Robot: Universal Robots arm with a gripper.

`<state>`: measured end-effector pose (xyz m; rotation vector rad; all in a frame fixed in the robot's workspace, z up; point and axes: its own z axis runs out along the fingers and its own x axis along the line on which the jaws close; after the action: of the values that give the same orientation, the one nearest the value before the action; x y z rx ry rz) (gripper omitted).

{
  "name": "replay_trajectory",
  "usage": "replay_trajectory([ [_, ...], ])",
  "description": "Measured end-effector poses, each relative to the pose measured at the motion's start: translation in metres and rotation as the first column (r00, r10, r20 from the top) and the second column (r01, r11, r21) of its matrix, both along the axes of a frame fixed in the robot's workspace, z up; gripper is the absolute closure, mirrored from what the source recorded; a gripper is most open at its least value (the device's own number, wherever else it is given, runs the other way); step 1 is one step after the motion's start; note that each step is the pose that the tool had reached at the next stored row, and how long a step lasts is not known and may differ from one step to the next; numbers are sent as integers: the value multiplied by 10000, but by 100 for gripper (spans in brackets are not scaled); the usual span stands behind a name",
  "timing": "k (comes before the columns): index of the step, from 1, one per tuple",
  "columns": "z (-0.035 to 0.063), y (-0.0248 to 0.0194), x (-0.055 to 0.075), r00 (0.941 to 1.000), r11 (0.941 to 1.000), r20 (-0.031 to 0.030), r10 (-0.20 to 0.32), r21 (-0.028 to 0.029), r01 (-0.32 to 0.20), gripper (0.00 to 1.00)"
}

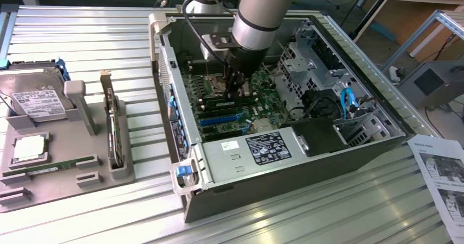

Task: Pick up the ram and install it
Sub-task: 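Press down the ram until it locks into place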

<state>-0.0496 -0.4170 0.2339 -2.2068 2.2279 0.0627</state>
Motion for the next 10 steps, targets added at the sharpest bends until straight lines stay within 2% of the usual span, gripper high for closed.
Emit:
replay_trajectory([
  [10,-17,-3,0,10000,10000,0,-1,-1,1,89],
])
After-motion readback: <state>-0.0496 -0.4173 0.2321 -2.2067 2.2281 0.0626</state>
